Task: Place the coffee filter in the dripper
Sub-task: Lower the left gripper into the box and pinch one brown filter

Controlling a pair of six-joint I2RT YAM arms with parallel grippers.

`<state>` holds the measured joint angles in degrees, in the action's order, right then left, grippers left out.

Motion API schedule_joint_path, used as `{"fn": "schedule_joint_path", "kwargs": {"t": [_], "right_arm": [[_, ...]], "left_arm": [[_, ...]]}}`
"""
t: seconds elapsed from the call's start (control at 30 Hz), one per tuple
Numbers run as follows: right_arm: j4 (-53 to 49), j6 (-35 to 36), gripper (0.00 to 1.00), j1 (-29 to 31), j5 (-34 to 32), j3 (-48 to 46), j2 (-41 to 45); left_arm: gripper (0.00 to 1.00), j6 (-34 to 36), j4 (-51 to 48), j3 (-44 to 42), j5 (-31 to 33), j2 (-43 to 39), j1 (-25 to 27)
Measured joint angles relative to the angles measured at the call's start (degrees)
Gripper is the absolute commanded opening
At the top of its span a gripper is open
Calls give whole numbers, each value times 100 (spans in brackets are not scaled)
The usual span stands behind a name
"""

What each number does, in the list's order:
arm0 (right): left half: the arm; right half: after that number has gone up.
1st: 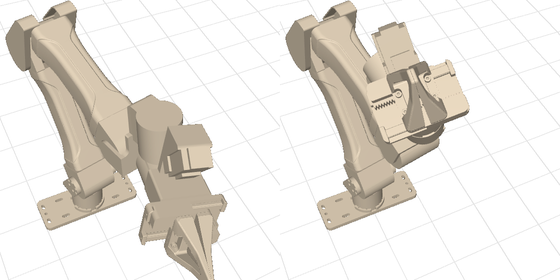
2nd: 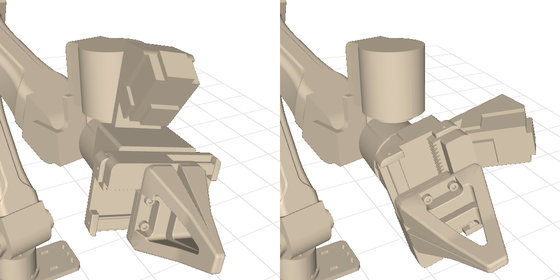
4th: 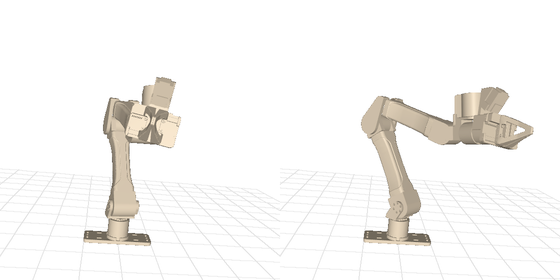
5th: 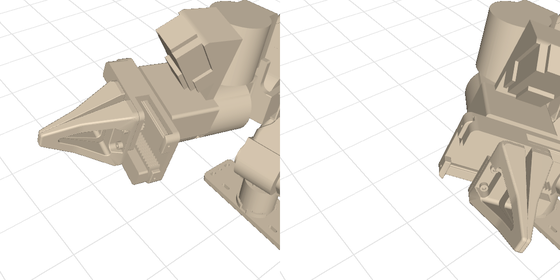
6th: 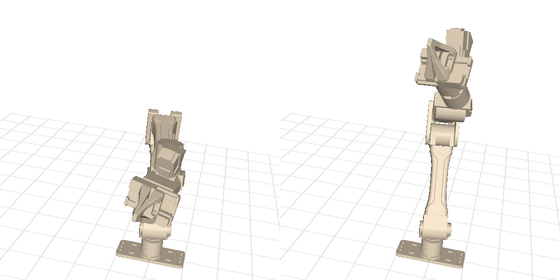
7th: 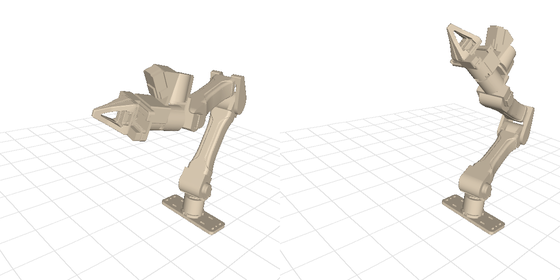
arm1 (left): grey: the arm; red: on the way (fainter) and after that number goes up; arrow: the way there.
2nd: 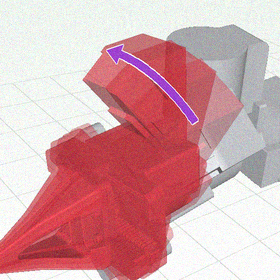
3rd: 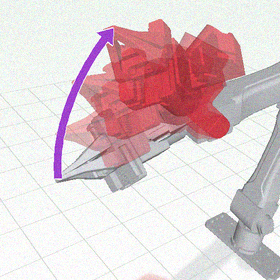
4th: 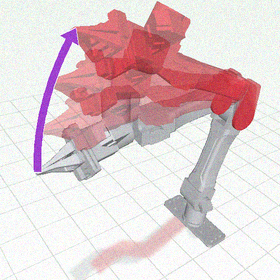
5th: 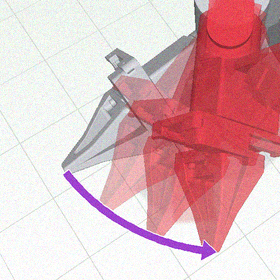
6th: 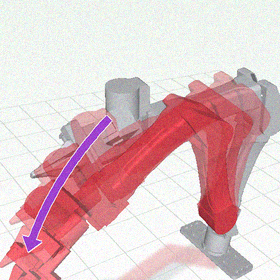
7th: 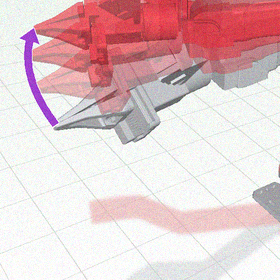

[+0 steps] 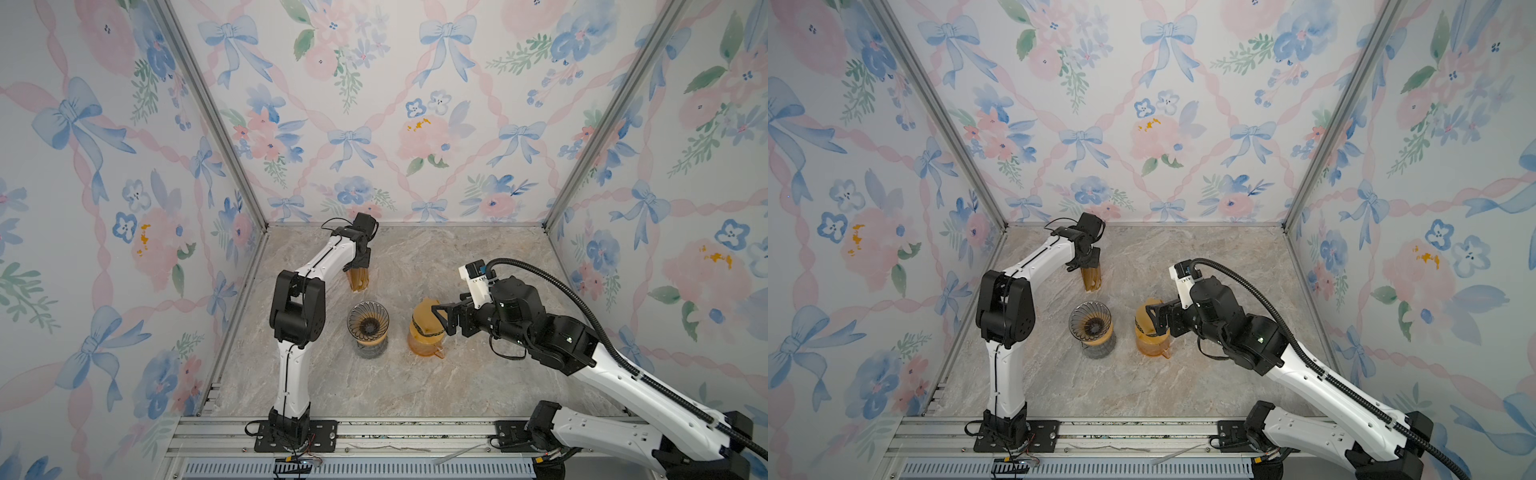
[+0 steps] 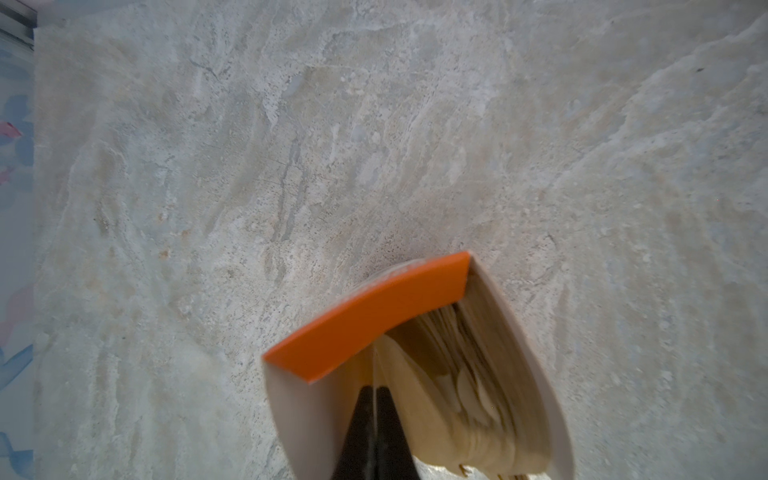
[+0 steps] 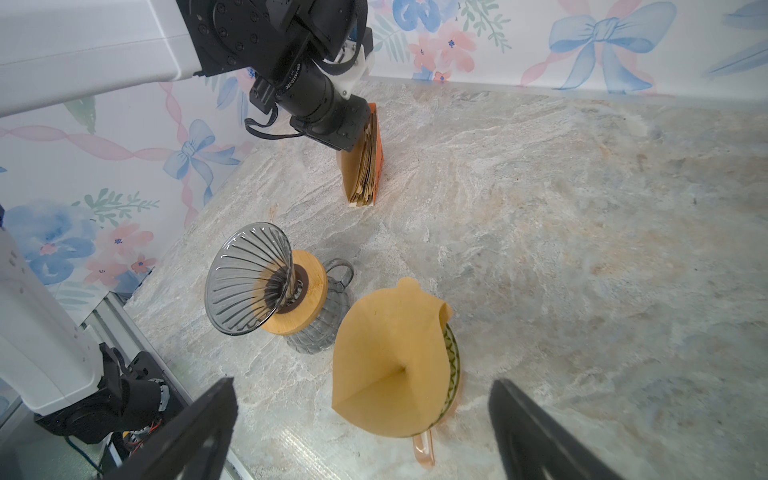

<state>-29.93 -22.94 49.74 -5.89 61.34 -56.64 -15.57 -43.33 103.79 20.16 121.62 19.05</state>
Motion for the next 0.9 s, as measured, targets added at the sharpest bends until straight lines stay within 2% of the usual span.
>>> {"fn": "schedule_joint_path", "kwargs": {"t": [0.17, 0.57, 0.9], "right_arm": [[-7, -20, 96, -20, -17, -22, 63], [-9, -101, 96, -20, -20, -85, 205], [-11, -170, 96, -20, -22, -186, 358]], "left_arm": [[1, -4, 2, -39, -79, -63, 0], [0, -125, 0, -726, -376, -730, 61], [0, -160, -2, -1003, -457, -758, 92]]}}
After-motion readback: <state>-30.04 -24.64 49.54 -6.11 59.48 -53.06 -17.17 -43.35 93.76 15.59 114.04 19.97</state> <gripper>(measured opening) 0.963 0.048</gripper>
